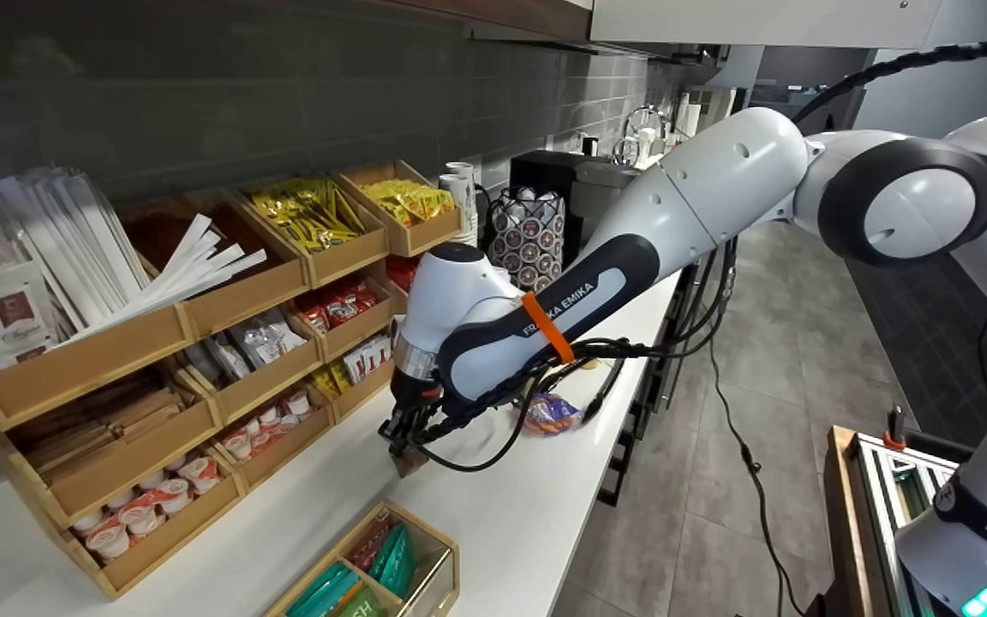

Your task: Move the brown sachet, which is on the counter, closer to the other sachets

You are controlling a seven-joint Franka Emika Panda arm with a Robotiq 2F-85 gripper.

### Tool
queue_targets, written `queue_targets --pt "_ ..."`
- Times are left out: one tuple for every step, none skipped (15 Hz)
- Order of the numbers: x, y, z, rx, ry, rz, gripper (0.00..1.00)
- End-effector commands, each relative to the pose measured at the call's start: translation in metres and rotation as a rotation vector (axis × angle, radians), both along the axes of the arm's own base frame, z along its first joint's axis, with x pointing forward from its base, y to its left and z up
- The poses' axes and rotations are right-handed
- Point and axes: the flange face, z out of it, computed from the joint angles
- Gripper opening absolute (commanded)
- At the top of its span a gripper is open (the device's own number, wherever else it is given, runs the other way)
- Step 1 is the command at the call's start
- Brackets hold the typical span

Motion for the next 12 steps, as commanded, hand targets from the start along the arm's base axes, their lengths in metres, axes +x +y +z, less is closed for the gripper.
queue_targets --pt "0.000 0.004 0.002 0.024 0.021 -0.008 0.01" --pt "-0.001 0.006 0.008 0.038 0.020 -0.011 0.01" --pt "-0.004 0.009 0.017 0.058 0.031 -0.010 0.01" --pt "-0.006 0.013 0.025 0.077 0.032 -0.011 0.01" --pt "-0.008 0.018 0.034 0.103 0.036 -0.008 0.01" --pt "-0.010 0.024 0.045 0.130 0.036 -0.008 0.01" --pt "-0.011 0.030 0.056 0.159 0.039 -0.005 0.01" --pt "-0.011 0.036 0.068 0.189 0.040 -0.004 0.01" --pt "-0.011 0.041 0.081 0.218 0.033 -0.006 0.01" --pt "-0.012 0.046 0.092 0.235 0.029 -0.006 0.01" --pt "-0.013 0.051 0.102 0.252 0.025 -0.001 0.01" --pt "-0.013 0.057 0.112 0.266 0.015 0.000 0.01"
